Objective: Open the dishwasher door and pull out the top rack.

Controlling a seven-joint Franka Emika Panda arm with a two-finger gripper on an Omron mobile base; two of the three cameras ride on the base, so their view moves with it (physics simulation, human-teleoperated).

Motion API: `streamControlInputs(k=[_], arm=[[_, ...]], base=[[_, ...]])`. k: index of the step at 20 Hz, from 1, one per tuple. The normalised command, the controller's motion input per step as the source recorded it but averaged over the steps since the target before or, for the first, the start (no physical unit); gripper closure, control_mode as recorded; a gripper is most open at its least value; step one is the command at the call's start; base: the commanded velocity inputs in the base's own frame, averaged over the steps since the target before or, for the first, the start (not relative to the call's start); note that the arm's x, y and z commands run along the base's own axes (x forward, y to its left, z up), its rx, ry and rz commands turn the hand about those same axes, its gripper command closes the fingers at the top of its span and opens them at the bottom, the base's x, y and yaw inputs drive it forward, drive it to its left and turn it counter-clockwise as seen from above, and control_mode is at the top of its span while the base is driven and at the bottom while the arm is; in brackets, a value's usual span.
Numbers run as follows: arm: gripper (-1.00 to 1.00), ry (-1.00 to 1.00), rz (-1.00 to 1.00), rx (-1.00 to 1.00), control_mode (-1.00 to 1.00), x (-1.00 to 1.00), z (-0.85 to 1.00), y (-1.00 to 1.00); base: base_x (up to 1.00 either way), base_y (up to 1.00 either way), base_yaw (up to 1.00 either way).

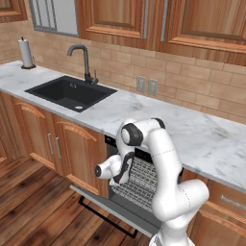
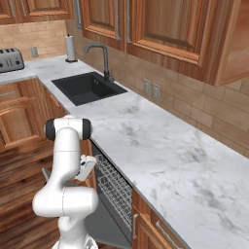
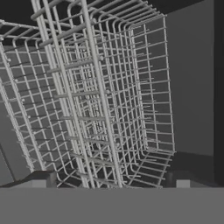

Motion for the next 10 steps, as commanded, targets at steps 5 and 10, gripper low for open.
streamControlInputs(k=[5,10], arm=[[-1.00,0.00,0.00,0.00,-1.00,0.23,-0.22,-0.11],[-1.00,0.00,0.00,0.00,-1.00,0.24,-0.23,-0.10]], base=[[0.00,0.00,0.00],[0.00,0.00,0.00]])
